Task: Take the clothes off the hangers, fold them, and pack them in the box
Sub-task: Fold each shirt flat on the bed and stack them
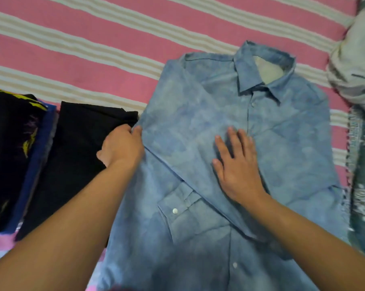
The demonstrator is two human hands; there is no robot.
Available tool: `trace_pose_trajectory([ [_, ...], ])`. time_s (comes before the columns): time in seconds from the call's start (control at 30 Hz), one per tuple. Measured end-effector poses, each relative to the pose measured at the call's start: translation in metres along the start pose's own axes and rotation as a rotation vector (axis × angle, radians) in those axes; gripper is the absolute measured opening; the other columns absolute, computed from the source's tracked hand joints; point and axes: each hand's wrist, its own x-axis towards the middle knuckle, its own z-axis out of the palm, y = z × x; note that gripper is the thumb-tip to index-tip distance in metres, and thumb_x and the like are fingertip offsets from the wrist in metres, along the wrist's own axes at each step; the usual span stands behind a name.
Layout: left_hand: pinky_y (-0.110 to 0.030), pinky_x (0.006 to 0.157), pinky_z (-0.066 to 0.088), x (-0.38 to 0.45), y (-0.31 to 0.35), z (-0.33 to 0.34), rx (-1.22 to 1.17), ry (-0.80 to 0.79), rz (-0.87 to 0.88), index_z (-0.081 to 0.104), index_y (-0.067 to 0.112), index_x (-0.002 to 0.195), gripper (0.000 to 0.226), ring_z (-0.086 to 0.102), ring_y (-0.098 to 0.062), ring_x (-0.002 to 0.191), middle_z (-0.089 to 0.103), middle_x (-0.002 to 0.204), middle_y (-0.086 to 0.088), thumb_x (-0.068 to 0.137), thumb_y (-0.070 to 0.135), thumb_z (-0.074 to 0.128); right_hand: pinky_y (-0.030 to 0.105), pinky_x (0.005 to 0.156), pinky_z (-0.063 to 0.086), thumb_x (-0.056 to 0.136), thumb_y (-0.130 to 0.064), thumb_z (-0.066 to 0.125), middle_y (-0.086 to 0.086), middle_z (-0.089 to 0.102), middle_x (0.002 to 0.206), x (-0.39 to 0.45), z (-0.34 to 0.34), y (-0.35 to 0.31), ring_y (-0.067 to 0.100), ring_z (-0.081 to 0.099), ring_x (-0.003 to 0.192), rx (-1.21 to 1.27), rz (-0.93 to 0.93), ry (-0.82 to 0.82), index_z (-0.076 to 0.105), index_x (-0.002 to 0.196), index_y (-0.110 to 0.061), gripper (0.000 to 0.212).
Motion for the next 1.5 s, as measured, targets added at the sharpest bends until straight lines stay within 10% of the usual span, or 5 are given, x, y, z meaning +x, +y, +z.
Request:
trace_pose_trajectory([
  [0.33, -0.038, 0.075, 0.046, -0.15, -0.093, -0.013, -0.162, -0.185, -0.037, 0.051, 0.02, 0.118, 0.036, 0.061, -0.028, 0.091, 0.064, 0.1, -0.001, 0.093, 0.042, 0.064, 0.054, 0.116, 0.027, 0.1, -0.029, 0.05, 0.022, 0.036, 0.154, -0.036, -0.042, -0.007, 0.044, 0.034, 0.139, 0.224, 0.132, 0.149, 0.05, 0.141, -0.006, 0.047],
  [0.8, -0.033, 0.082, 0.056, -0.207, -0.107, -0.062, 0.319, -1.033, 0.517, 0.067, 0.03, 0.088, 0.004, 0.063, -0.005, 0.083, 0.069, 0.091, 0.013, 0.091, 0.031, 0.065, 0.034, 0.091, 0.047, 0.088, -0.036, 0.065, 0.011, 0.063, 0.126, -0.127, -0.073, -0.164, 0.033, 0.06, 0.117, 0.871, 0.617, -0.783, 0.045, 0.138, -0.016, 0.057],
  [1.0, -0.032, 0.075, 0.043, -0.03, 0.015, -0.078, 0.092, -0.281, 0.389, 0.06, 0.011, 0.119, 0.046, 0.061, -0.027, 0.097, 0.064, 0.102, -0.003, 0.094, 0.051, 0.057, 0.035, 0.071, 0.046, 0.084, -0.025, 0.053, 0.011, 0.069, 0.092, -0.149, -0.053, -0.176, 0.034, 0.065, 0.091, 0.821, 0.585, -0.64, 0.06, 0.09, -0.017, 0.012],
  [1.17, -0.034, 0.064, 0.052, 0.05, 0.101, -0.032, -0.057, -0.403, 0.281, 0.066, 0.012, 0.101, 0.04, 0.066, -0.028, 0.082, 0.071, 0.106, -0.014, 0.082, 0.046, 0.074, 0.042, 0.06, 0.048, 0.081, -0.043, 0.042, -0.004, 0.044, 0.056, -0.172, -0.059, -0.186, 0.015, 0.048, 0.06, 0.921, 0.622, -0.46, 0.045, 0.067, -0.04, 0.015],
  [1.5, -0.04, 0.069, 0.05, 0.042, 0.123, -0.032, -0.231, -0.451, 0.213, 0.061, 0.017, 0.087, 0.011, 0.062, -0.028, 0.081, 0.064, 0.092, -0.007, 0.09, 0.018, 0.072, 0.057, 0.121, 0.012, 0.099, -0.052, 0.039, 0.014, 0.019, 0.165, -0.134, -0.035, -0.058, 0.044, 0.013, 0.151, 0.211, 0.893, 0.076, 0.038, 0.154, -0.021, 0.063],
])
